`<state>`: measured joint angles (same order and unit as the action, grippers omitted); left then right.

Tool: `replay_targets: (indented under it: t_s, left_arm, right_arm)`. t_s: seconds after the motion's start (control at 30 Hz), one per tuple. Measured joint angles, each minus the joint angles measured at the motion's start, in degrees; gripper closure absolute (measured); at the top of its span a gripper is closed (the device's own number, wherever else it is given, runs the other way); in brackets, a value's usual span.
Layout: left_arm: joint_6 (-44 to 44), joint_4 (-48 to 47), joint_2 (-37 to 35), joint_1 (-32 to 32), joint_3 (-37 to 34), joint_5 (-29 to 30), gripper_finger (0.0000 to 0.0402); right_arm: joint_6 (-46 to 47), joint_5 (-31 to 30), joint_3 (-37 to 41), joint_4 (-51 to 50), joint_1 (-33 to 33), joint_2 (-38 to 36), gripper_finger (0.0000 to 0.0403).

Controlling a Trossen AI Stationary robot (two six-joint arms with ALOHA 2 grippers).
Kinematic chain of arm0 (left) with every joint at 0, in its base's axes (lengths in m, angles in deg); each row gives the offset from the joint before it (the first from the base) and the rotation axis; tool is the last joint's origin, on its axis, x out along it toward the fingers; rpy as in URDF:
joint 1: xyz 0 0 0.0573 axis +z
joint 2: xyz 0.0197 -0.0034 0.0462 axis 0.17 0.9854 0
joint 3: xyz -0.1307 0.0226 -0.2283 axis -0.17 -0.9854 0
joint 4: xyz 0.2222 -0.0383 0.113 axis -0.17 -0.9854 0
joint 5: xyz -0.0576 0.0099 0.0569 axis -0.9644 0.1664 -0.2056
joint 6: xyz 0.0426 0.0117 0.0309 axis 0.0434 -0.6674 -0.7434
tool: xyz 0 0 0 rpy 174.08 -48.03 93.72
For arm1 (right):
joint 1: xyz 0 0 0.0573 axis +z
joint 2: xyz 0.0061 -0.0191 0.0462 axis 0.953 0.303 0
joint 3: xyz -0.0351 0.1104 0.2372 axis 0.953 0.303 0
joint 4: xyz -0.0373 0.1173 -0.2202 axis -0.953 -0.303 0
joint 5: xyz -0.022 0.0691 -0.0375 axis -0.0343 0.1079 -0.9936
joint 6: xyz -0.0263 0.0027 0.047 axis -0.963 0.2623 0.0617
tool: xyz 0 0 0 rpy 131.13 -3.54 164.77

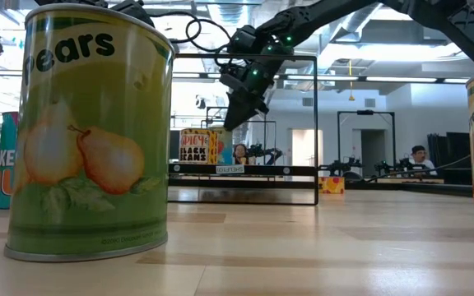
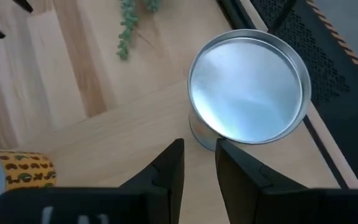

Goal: Pick and place cans onto a shelf
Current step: Put the canned tomatoes on the shelf

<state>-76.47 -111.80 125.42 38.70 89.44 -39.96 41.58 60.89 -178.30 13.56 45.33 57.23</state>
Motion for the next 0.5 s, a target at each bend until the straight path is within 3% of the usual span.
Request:
replay_targets:
  t_s: [0.5]
  left_arm:
    - [0.0, 0.0, 0.0, 0.0, 0.0, 0.0, 0.0299]
  right_arm:
    - [0.5, -4.8, 0.0, 1.2, -0.5, 0.0, 0.0287]
